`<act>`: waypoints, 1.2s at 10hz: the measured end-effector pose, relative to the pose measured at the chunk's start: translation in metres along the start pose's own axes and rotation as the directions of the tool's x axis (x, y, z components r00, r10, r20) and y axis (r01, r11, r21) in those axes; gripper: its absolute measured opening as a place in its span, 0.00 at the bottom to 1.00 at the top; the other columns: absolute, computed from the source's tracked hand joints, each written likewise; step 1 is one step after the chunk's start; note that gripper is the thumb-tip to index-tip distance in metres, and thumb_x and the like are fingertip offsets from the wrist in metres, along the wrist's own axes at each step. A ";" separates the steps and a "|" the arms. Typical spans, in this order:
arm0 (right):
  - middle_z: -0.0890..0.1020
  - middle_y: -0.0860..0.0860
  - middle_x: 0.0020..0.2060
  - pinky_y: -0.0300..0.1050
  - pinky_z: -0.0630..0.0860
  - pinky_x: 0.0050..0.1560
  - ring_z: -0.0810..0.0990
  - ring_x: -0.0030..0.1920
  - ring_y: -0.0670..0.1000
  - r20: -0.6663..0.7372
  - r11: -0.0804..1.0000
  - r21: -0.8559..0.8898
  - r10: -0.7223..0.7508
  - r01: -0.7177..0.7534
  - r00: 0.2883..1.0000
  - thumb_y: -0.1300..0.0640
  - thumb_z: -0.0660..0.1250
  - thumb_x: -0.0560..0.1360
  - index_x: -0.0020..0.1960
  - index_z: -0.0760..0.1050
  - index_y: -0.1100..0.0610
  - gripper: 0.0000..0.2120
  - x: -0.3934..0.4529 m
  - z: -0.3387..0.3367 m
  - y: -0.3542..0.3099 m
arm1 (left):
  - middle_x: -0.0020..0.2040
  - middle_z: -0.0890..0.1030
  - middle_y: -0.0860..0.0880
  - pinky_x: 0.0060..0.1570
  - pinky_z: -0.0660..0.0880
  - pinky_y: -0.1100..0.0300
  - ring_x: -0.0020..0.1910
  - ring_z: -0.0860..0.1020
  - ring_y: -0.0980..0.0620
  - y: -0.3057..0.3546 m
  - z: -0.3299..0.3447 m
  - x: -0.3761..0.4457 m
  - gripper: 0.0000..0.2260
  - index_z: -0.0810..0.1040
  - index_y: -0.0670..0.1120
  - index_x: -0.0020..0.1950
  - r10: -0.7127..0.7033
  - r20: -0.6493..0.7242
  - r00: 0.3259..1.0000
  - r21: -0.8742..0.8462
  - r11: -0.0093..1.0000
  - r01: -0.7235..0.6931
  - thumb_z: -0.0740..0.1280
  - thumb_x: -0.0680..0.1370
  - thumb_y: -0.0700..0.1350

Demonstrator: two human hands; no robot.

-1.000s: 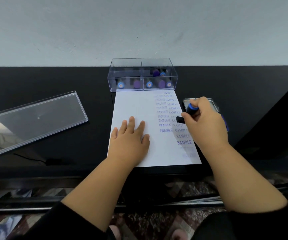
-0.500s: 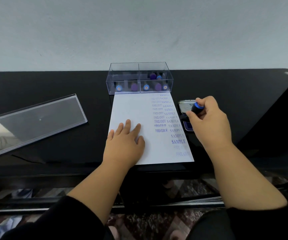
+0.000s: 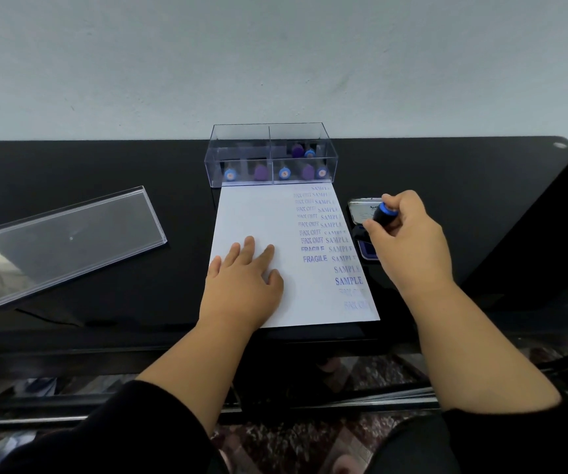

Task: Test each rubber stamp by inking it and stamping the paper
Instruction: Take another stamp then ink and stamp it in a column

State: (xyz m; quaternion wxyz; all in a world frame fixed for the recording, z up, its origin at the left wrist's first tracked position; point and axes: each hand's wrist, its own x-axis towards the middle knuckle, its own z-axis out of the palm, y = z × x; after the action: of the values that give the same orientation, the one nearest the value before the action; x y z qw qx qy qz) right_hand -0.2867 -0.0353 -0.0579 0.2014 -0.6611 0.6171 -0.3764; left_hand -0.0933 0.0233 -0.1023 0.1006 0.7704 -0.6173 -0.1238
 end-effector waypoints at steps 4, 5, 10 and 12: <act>0.80 0.48 0.54 0.41 0.68 0.37 0.77 0.47 0.50 -0.002 1.000 -0.014 0.010 -0.011 1.000 0.55 0.66 0.76 0.57 0.69 0.52 0.11 0.001 0.000 0.002 | 0.79 0.46 0.53 0.74 0.40 0.54 0.77 0.44 0.54 0.000 0.000 0.000 0.23 0.52 0.58 0.77 0.001 0.002 1.000 -0.003 1.000 -0.001 0.49 0.82 0.53; 0.80 0.48 0.53 0.36 0.66 0.32 0.76 0.46 0.49 -0.004 1.000 -0.012 0.006 -0.006 1.000 0.55 0.66 0.76 0.57 0.69 0.52 0.11 0.002 0.000 0.002 | 0.79 0.46 0.53 0.74 0.40 0.54 0.77 0.44 0.54 0.000 0.000 0.000 0.23 0.52 0.58 0.77 0.000 -0.001 1.000 0.000 1.000 0.000 0.49 0.82 0.53; 0.79 0.48 0.55 0.36 0.65 0.31 0.75 0.46 0.49 0.001 1.000 -0.031 0.005 -0.005 1.000 0.55 0.66 0.76 0.58 0.69 0.51 0.12 0.003 -0.001 0.005 | 0.79 0.45 0.53 0.74 0.40 0.54 0.77 0.44 0.53 -0.001 0.000 0.001 0.23 0.51 0.58 0.77 0.002 0.004 1.000 0.007 1.000 -0.002 0.48 0.82 0.53; 0.79 0.47 0.53 0.37 0.66 0.31 0.76 0.47 0.50 -0.006 0.999 -0.033 0.000 0.000 1.000 0.54 0.66 0.76 0.58 0.69 0.51 0.11 0.003 -0.001 0.006 | 0.79 0.45 0.53 0.74 0.40 0.54 0.77 0.44 0.53 -0.001 0.000 0.001 0.23 0.51 0.58 0.77 0.002 0.004 1.000 0.007 1.000 -0.002 0.48 0.82 0.53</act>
State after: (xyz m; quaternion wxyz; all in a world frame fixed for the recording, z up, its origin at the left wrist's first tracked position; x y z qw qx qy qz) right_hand -0.2914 -0.0394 -0.0610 0.1888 -0.6631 0.6238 -0.3682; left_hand -0.0925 0.0222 -0.1026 0.0968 0.7697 -0.6189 -0.1231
